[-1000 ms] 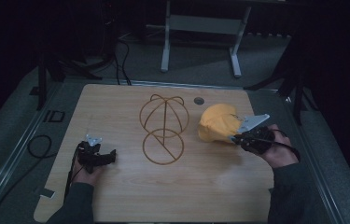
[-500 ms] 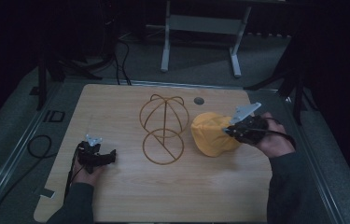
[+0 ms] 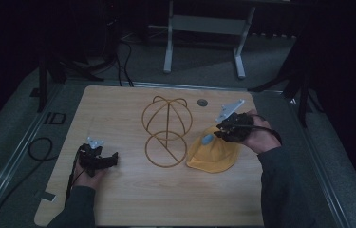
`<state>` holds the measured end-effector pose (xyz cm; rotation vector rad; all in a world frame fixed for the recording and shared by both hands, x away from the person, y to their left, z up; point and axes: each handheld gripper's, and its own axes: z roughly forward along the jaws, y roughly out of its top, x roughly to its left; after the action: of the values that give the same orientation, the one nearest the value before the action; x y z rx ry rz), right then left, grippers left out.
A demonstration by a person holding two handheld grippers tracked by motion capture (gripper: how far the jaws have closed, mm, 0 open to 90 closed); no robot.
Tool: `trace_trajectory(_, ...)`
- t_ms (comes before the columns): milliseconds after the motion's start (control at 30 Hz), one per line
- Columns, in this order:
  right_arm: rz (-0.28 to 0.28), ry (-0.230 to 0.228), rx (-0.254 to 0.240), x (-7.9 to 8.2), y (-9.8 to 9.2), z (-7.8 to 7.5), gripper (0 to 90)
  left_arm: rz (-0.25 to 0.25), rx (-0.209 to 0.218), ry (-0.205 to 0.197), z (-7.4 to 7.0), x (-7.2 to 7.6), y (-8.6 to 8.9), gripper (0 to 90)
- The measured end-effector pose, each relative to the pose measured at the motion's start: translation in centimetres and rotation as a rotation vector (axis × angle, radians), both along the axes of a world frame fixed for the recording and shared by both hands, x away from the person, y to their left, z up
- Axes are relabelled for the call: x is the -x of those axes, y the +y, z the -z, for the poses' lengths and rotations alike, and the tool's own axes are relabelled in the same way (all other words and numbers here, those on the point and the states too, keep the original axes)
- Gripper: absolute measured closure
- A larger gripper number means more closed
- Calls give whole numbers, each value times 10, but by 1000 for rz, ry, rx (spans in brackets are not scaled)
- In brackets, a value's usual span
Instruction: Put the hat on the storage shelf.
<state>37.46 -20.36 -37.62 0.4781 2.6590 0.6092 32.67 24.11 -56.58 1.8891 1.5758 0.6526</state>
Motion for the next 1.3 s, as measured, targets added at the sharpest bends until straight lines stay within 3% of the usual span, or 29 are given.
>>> trace_trajectory(400, 0, 47, 38, -20, -7, 13, 663, 0, 1, 0, 0, 0, 0, 115)
trace_trajectory(733, 16, 48, 86, -30, -11, 12, 606, -1, 2, -3, 0, 0, 0, 115)
trace_trajectory(833, -6, 59, 131, -33, -11, 14, 576, -1, 2, -3, 0, 0, 0, 115)
trace_trajectory(1133, -41, 50, 161, -37, -6, 17, 475, -1, 2, -3, 0, 0, 0, 114)
trace_trajectory(1300, -69, 83, 221, -44, -2, 24, 447, 0, 1, -3, 0, 0, 0, 114)
